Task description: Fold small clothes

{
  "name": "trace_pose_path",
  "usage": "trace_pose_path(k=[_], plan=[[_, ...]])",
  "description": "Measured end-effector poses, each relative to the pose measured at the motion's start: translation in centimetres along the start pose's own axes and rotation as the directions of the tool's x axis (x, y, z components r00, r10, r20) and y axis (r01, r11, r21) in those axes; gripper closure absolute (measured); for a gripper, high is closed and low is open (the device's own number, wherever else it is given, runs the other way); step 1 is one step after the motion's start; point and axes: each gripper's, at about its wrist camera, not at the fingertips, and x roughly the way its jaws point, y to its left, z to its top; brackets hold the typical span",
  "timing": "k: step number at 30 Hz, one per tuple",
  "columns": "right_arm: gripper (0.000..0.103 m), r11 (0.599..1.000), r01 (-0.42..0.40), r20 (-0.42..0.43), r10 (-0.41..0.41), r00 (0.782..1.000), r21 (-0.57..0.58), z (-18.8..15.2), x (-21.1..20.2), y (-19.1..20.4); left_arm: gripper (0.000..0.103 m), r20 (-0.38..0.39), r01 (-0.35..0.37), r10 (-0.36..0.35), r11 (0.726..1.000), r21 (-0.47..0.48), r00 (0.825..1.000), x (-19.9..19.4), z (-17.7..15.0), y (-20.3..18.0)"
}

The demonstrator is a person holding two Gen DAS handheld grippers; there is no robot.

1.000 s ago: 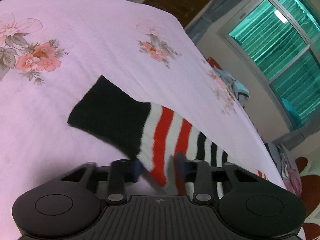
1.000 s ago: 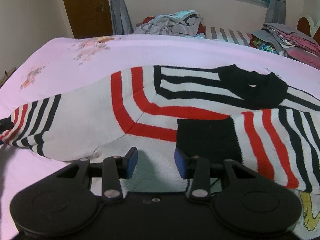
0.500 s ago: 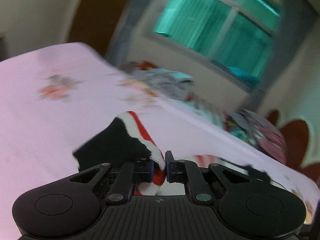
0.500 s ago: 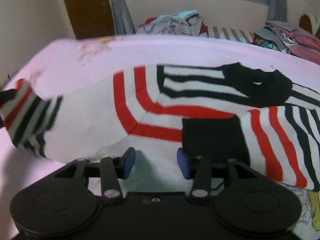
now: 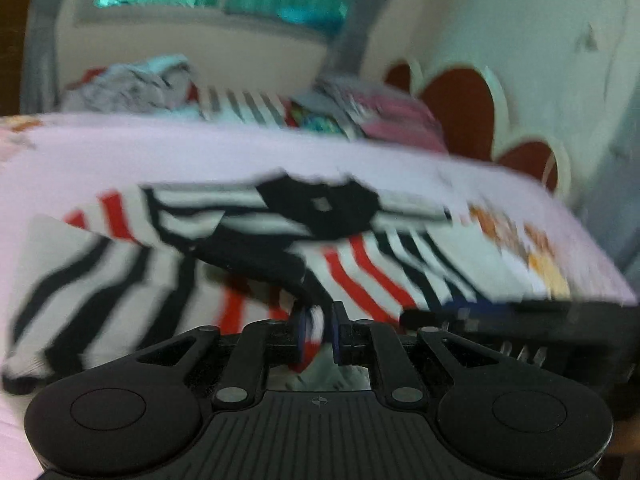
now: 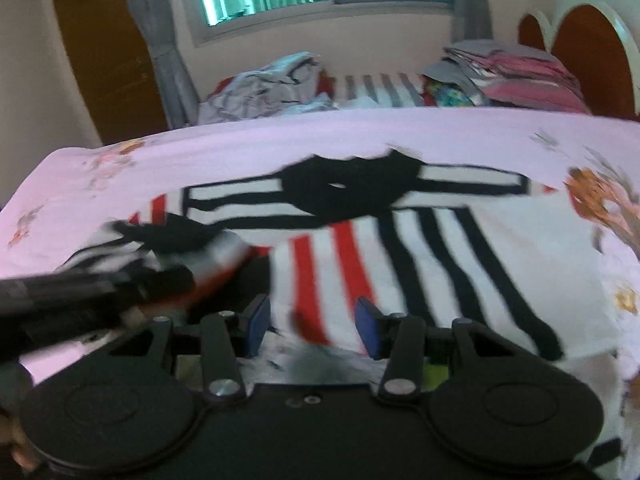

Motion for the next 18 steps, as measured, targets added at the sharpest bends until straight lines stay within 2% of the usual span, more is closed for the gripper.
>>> trace_pose_path(k=[2, 4, 5, 6, 10, 12, 14, 18], plan=[[0.056, 1.0, 0.0, -0.001, 0.0, 1.0, 0.014, -0.2, -0.2, -0.7, 0.089, -0.037, -0.019, 0.021, 0.999, 0.035, 0.999, -0.1, -1.1, -1.3], [0.053, 0.999, -0.023, 0.003, 0.023, 1.0, 0.034, -0.3, -0.4, -1.0, 0.062, -0.041, -0.021, 0.023, 0.999, 0.05, 0.999, -1.1, -1.5, -1.8], [0.05, 0.999, -0.034, 0.007, 0.034, 0.999, 0.038, -0.2, -0.5, -1.0, 0.04, -0.023, -0.035, 0.036, 0.998, 0.05, 0.999, -2.2, -2.0, -2.1], [0.047, 0.998, -0.046, 0.01, 0.046, 0.999, 0.036, -0.1, -0.7, -0.9, 0.036, -0.004, -0.05, 0.051, 0.998, 0.048, 0.999, -2.9, -2.1, -2.0], [0.041, 0.993, -0.114, -0.005, 0.114, 0.993, 0.028, 0.2, -0.2, 0.3, 0.036, 0.045, -0.136, 0.134, 0.99, 0.036, 0.99, -5.8, -2.5, -0.3], [0.04, 0.995, -0.096, -0.028, 0.097, 0.995, 0.035, 0.1, 0.5, 0.6, 0.036, 0.062, -0.199, 0.196, 0.979, 0.04, 0.979, -7.4, -2.9, 1.2], [0.039, 0.998, -0.035, -0.033, 0.037, 0.999, 0.048, 0.0, 1.1, 0.3, 0.036, 0.062, -0.262, 0.26, 0.965, 0.026, 0.964, -8.5, -3.6, 2.9], [0.042, 0.994, -0.055, -0.089, 0.064, 0.994, 0.092, -0.2, 2.6, -0.4, 0.036, 0.052, -0.362, 0.363, 0.932, -0.024, 0.93, -9.7, -5.0, 5.8]])
